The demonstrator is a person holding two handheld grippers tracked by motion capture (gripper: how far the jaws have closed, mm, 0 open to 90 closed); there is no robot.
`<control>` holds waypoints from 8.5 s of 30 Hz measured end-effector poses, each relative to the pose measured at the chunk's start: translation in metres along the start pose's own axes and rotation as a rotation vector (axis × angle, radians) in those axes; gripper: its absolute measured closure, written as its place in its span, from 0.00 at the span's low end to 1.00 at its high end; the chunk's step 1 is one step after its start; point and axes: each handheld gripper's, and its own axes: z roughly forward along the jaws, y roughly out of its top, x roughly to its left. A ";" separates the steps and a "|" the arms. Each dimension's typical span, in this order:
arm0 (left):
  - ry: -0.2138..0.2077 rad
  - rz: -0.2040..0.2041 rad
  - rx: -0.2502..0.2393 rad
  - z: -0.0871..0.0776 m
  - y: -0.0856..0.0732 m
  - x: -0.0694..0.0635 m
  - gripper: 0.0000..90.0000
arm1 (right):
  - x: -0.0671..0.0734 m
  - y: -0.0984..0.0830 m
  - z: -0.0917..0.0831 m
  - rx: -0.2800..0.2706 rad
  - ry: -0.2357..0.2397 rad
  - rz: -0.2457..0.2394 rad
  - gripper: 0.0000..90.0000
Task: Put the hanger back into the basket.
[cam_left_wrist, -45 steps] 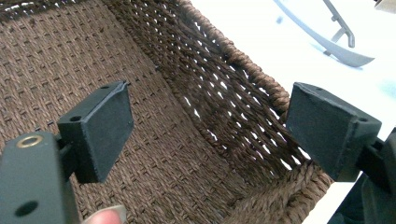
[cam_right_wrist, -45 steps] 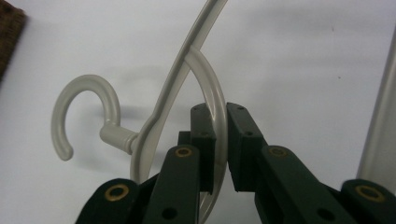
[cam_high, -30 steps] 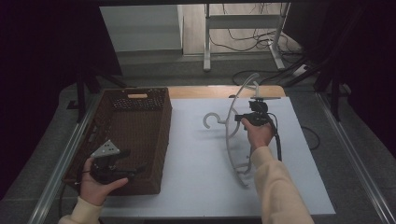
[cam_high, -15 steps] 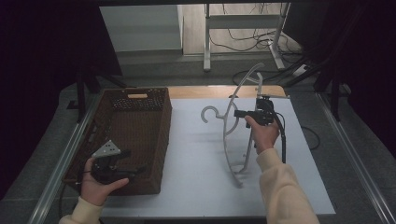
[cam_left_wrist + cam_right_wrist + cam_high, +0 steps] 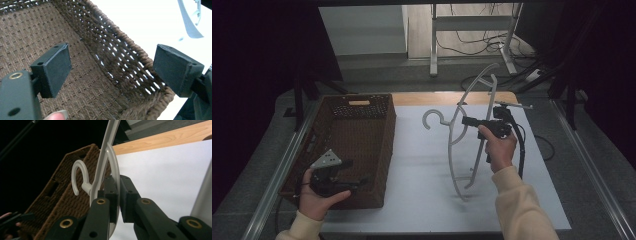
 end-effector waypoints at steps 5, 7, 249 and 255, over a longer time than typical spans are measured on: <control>-0.016 0.001 -0.009 0.002 0.005 -0.007 0.17 | 0.004 -0.011 -0.007 0.001 0.001 0.006 0.95; -0.029 0.004 -0.013 0.004 0.009 -0.012 0.17 | 0.005 -0.016 -0.009 -0.005 0.011 0.019 0.95; 0.044 -0.114 0.082 -0.052 0.022 0.143 0.88 | -0.045 -0.104 -0.080 0.225 -0.216 -0.356 0.06; 0.062 -0.113 0.126 -0.044 0.017 0.144 0.88 | -0.046 -0.105 -0.079 0.225 -0.218 -0.355 0.06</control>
